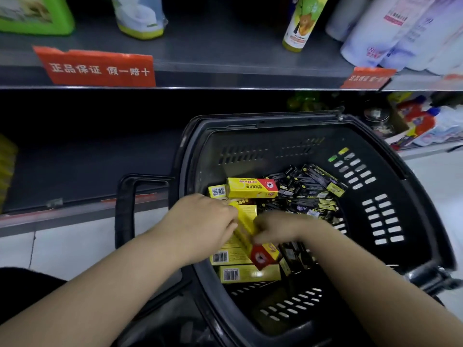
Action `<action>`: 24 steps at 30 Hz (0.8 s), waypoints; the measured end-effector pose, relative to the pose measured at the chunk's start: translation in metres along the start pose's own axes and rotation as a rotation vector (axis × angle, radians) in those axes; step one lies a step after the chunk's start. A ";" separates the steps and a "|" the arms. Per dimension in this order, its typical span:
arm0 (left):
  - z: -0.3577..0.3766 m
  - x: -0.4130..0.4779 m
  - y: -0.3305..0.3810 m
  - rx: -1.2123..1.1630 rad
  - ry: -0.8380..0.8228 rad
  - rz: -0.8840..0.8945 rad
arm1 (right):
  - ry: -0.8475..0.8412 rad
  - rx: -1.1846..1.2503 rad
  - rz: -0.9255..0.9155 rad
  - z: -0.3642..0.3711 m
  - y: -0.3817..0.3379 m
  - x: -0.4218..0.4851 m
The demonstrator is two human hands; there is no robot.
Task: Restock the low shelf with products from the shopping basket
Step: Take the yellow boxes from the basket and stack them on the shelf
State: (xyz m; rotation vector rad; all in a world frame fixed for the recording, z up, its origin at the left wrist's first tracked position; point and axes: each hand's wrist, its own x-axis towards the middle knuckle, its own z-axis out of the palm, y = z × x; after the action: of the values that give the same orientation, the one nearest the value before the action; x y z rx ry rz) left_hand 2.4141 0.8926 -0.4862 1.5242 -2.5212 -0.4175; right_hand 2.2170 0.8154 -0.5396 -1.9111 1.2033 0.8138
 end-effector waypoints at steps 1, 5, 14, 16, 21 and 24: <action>0.000 0.001 0.002 -0.004 0.008 -0.016 | 0.044 0.203 -0.018 -0.007 0.002 -0.010; 0.004 0.010 0.011 -0.076 0.045 -0.173 | 0.210 0.706 -0.213 -0.024 -0.011 -0.048; 0.002 0.028 0.008 -0.355 0.109 -0.380 | 0.454 1.067 -0.353 -0.030 -0.024 -0.033; 0.000 0.028 0.004 -0.436 0.112 -0.391 | 0.570 1.069 -0.233 -0.034 -0.003 -0.008; -0.008 0.027 0.000 -0.526 0.055 -0.383 | 0.516 0.297 0.153 -0.025 0.042 0.071; -0.010 0.026 0.001 -0.527 0.056 -0.373 | 0.495 0.029 0.176 -0.015 0.039 0.099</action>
State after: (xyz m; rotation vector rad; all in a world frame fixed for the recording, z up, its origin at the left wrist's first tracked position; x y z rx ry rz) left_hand 2.4044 0.8685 -0.4761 1.7284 -1.8595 -0.9809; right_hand 2.2187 0.7449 -0.6212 -2.0705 1.6854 0.4112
